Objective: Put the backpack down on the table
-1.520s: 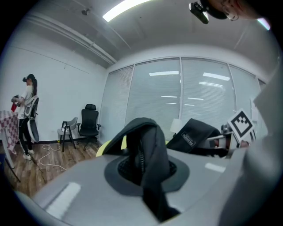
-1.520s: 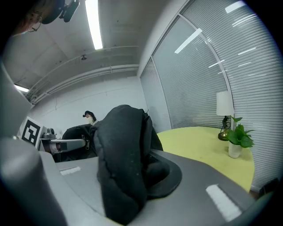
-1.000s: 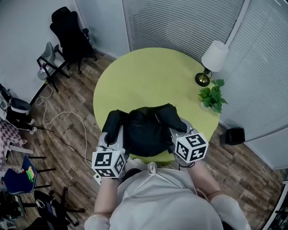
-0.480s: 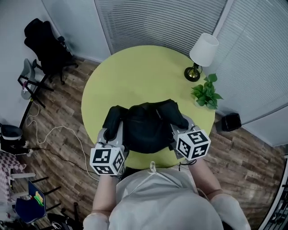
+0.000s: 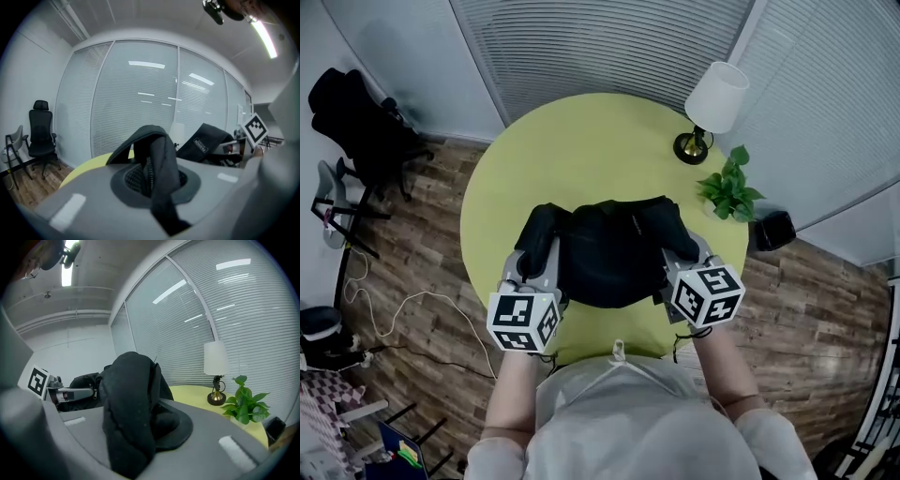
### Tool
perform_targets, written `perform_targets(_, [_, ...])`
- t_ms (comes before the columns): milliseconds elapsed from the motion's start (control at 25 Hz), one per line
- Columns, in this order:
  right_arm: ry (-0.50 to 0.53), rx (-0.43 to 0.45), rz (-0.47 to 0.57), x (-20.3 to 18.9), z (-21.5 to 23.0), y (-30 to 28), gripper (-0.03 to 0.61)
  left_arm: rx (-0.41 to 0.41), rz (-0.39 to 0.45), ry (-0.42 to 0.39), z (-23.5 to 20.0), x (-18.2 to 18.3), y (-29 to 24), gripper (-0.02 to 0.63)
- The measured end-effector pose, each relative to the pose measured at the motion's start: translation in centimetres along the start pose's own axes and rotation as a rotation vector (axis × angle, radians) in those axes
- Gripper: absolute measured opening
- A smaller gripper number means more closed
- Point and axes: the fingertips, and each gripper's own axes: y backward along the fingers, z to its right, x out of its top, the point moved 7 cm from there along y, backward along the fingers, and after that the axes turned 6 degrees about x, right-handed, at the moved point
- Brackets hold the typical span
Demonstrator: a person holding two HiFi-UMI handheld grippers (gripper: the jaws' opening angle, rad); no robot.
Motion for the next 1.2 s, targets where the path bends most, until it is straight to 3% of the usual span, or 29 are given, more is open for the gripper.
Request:
perform_targets(520, [0.008,-0.132,0.001,-1.7,1.4,-3.9,0.029,-0.091,-0.061,-0.058,-2.9,-1.9,-5.6,0.037])
perform_targets(880, [-0.022,-0.149,-0.058,-5.4,2.0,-4.9,0.031,-0.095,-0.153,-0.044,-3.4,-5.7,-6.8,0.037])
perform_targets(1200, [-0.040,-0.150,-0.064,-6.5,2.9,-5.1,0.031,-0.102,-0.144,-0.044,-3.4,-6.5,-6.9,0.038])
